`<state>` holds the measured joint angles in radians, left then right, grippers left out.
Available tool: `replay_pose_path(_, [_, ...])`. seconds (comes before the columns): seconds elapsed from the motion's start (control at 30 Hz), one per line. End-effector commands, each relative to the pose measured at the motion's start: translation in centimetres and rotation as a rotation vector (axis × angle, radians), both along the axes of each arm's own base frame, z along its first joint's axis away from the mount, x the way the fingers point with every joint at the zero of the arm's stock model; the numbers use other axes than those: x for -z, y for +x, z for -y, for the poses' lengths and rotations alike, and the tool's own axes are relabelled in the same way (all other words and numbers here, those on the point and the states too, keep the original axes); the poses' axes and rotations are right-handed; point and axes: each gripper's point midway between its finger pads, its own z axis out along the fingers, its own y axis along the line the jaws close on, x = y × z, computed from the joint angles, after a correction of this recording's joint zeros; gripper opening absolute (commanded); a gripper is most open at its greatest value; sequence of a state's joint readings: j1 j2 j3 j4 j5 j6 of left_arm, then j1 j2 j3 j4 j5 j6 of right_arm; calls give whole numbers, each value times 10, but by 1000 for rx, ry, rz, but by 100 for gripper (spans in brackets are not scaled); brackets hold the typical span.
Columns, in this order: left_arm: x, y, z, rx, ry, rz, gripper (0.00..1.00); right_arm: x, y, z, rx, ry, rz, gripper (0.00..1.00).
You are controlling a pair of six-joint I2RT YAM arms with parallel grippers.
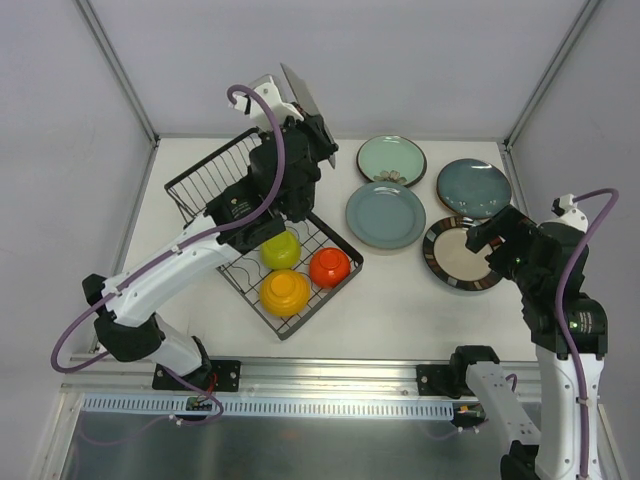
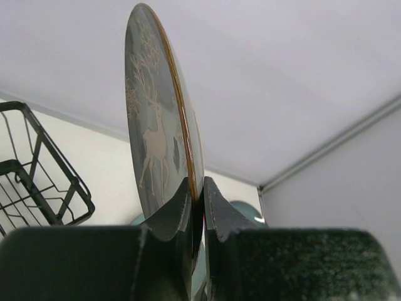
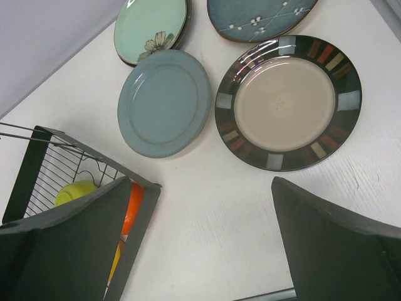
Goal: Load the plates into the dish rack
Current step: Insert the plate into the dish rack
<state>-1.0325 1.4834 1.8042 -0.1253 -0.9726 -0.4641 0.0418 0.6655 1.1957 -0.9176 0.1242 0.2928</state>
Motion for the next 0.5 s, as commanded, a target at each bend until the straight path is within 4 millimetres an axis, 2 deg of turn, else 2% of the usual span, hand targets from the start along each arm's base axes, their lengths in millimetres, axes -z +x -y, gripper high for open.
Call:
replay_pose_path(0.0, [-57, -1, -36, -161, -270, 99, 0, -3, 2, 2, -8, -34, 14, 100])
replay_pose_path(0.27, [-59, 6, -56, -293, -264, 111, 0, 2, 1, 2, -17, -57, 2, 100])
replay_pose_path(0.47, [-47, 12, -67, -349, -231, 95, 0, 6, 2, 0, -31, -54, -5, 99])
